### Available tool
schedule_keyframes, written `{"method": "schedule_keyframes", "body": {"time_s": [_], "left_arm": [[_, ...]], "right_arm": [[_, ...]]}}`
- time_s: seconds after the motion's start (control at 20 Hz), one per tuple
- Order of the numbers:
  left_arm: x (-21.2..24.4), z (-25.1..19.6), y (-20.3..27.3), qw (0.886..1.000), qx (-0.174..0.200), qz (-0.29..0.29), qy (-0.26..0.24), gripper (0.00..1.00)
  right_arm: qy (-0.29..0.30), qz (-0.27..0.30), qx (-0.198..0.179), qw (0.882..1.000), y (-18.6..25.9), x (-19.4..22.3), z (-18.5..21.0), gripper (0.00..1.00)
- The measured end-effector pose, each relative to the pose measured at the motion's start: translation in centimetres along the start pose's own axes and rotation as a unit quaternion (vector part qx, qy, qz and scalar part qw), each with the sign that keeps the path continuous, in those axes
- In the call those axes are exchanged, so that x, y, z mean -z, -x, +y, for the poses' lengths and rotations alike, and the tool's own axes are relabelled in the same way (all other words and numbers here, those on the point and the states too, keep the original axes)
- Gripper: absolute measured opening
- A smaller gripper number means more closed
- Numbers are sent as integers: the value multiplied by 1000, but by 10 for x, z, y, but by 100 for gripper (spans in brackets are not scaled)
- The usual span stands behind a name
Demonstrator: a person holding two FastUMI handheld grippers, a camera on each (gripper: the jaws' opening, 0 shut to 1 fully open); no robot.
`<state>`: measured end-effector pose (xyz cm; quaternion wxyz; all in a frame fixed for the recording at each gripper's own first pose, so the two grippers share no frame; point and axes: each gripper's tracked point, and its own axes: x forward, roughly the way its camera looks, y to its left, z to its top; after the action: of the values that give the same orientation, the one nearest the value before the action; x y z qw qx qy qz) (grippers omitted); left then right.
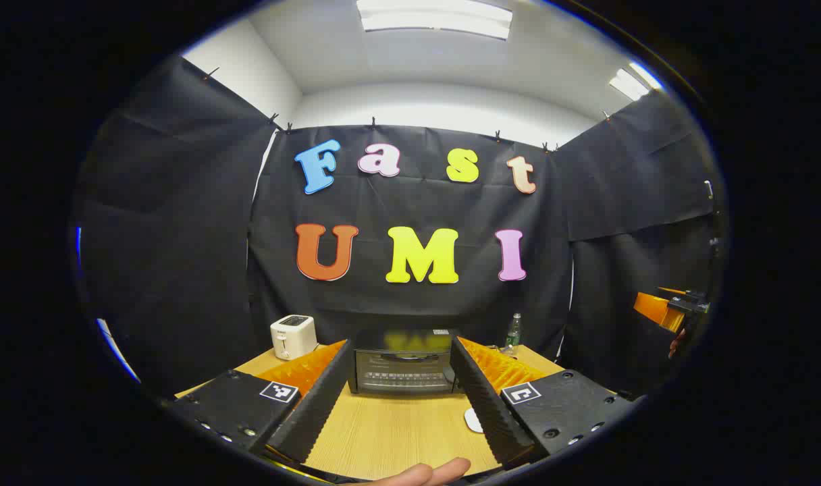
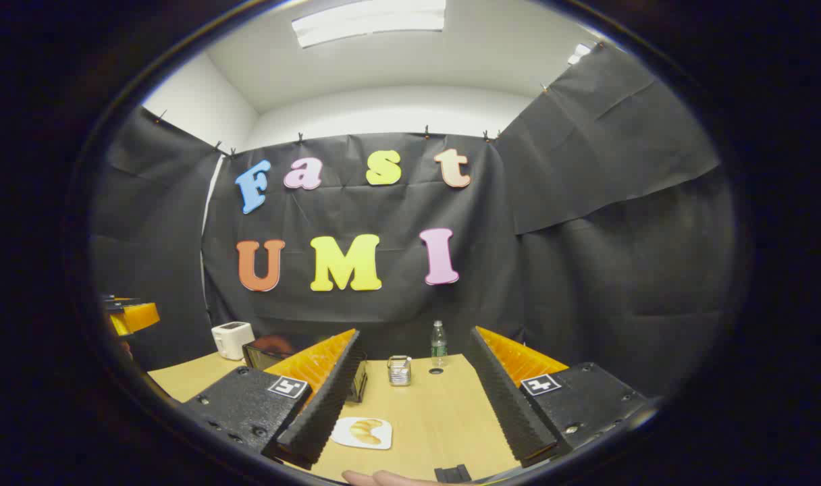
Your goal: Open the electric oven with the left hand, put the food in, and close the electric oven.
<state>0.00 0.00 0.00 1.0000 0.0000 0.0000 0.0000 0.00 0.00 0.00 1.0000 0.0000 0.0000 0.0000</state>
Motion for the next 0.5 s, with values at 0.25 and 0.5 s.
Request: {"method": "schedule_keyframes", "body": {"time_s": [0.25, 0.5], "left_arm": [[-6, -16, 2, 1000, 13, 0, -21, 94], [-4, -21, -5, 1000, 10, 16, -14, 94]], "right_arm": [[-11, 8, -3, 1000, 0, 6, -4, 96], [-22, 0, -3, 1000, 3, 1, -7, 96]]}}
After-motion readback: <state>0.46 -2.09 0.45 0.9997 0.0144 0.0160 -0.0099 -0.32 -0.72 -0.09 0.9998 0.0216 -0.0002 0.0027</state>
